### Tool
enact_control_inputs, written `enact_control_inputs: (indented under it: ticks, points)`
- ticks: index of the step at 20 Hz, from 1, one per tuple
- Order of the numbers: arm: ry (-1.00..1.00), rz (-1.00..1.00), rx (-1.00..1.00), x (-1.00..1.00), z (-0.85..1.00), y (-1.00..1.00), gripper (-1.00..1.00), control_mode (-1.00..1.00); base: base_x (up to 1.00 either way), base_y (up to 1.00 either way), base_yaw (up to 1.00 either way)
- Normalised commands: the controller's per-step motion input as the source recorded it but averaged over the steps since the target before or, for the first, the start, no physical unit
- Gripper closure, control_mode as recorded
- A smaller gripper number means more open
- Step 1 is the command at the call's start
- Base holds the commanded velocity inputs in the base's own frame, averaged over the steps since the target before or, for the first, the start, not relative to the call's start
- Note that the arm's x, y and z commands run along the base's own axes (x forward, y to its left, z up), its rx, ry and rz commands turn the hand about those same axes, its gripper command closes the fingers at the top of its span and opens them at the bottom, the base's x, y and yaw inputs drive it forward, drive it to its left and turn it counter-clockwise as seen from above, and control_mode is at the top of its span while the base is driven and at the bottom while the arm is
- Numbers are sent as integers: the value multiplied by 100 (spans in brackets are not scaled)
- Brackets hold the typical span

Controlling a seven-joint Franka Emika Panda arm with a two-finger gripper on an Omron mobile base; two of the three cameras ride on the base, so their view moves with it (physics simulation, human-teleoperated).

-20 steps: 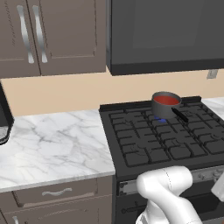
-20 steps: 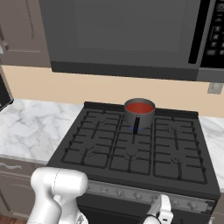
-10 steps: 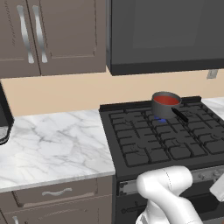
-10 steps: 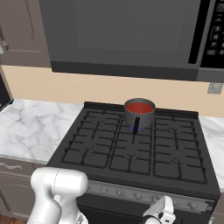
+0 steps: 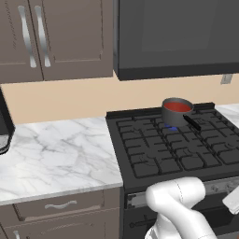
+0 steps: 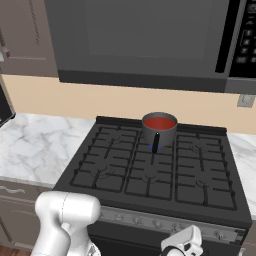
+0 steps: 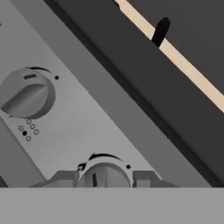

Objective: Wait until the marinara sauce is simmered to a deep red color and then turn off the stove.

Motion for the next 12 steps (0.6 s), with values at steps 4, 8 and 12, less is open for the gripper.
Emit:
enact_control_inputs:
  ticks: [4,8,12]
  points:
    - [4,-5,23,0,19,0,100,-100,0,0,0]
    - [4,-5,23,0,16,0,100,-100,0,0,0]
    - [3,-5,23,0,15,0,100,-100,0,0,0]
